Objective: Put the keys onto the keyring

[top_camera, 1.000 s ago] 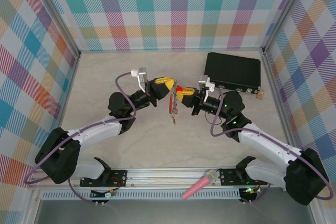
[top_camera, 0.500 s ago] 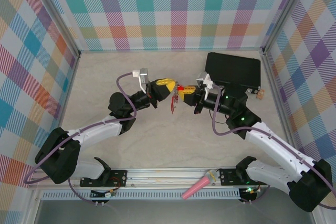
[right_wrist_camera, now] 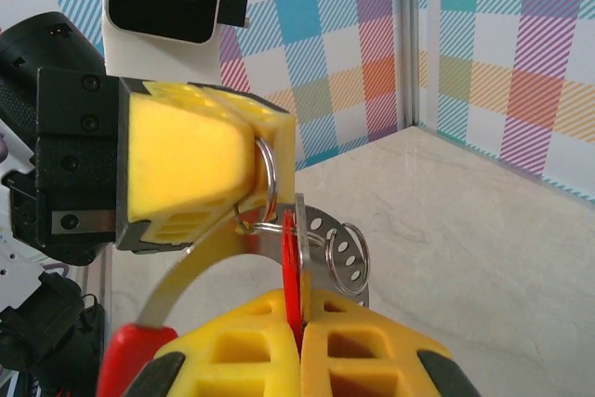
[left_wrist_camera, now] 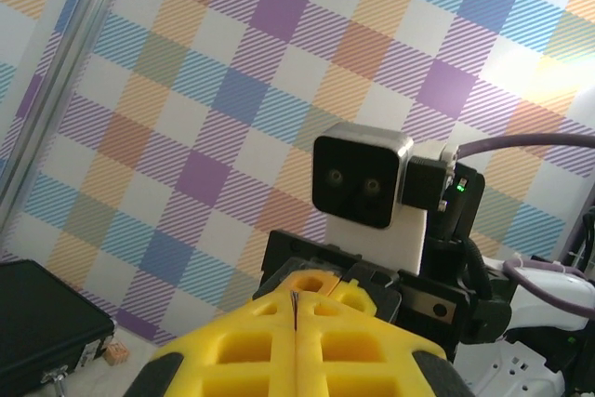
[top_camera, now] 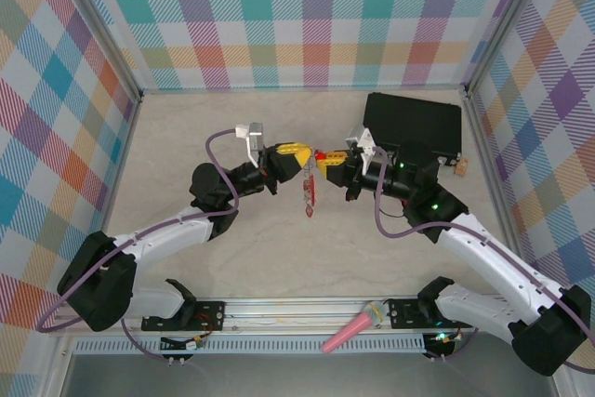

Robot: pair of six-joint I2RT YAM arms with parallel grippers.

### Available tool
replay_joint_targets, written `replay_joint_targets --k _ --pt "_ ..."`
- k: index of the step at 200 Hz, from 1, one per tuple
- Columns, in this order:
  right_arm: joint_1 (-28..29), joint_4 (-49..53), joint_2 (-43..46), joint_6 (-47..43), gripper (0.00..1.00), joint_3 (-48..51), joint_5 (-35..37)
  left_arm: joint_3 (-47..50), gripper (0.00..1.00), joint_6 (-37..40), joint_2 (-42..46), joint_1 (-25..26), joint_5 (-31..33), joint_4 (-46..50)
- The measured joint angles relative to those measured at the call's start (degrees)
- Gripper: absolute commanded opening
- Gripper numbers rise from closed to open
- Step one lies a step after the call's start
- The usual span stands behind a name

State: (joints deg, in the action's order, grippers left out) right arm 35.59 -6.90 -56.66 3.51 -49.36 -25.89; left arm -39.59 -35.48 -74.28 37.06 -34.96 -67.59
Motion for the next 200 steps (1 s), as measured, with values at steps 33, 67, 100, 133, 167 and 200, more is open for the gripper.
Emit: replay_joint_targets --k 33,67,100,133,167,200 --pt "0.0 1.6 0.5 -1.0 0.01 -0.5 0.0 0.0 0.00 0.8 0.7 0.0 -0.2 1.7" --pt "-0.2 2.7 0.5 -1.7 0.01 -0.8 -0.1 0.0 0.00 1.5 0.8 0.0 -0.2 3.4" --pt "-0.4 4.3 0.5 -2.8 0.01 -1.2 -0.7 0.0 0.00 2.1 0.9 0.0 -0.1 4.3" --pt "-0.4 5.5 0.1 -3.0 0.01 -1.7 -2.4 0.0 0.00 2.2 1.4 0.0 1.0 4.4" --pt "-0.4 5.5 -1.0 -2.9 0.01 -1.6 -4.8 0.0 0.00 2.1 1.6 0.0 3.1 4.2" --pt "-0.3 5.5 -1.6 -2.9 0.02 -1.6 -5.7 0.0 0.00 2.1 1.6 0.0 3.1 4.2"
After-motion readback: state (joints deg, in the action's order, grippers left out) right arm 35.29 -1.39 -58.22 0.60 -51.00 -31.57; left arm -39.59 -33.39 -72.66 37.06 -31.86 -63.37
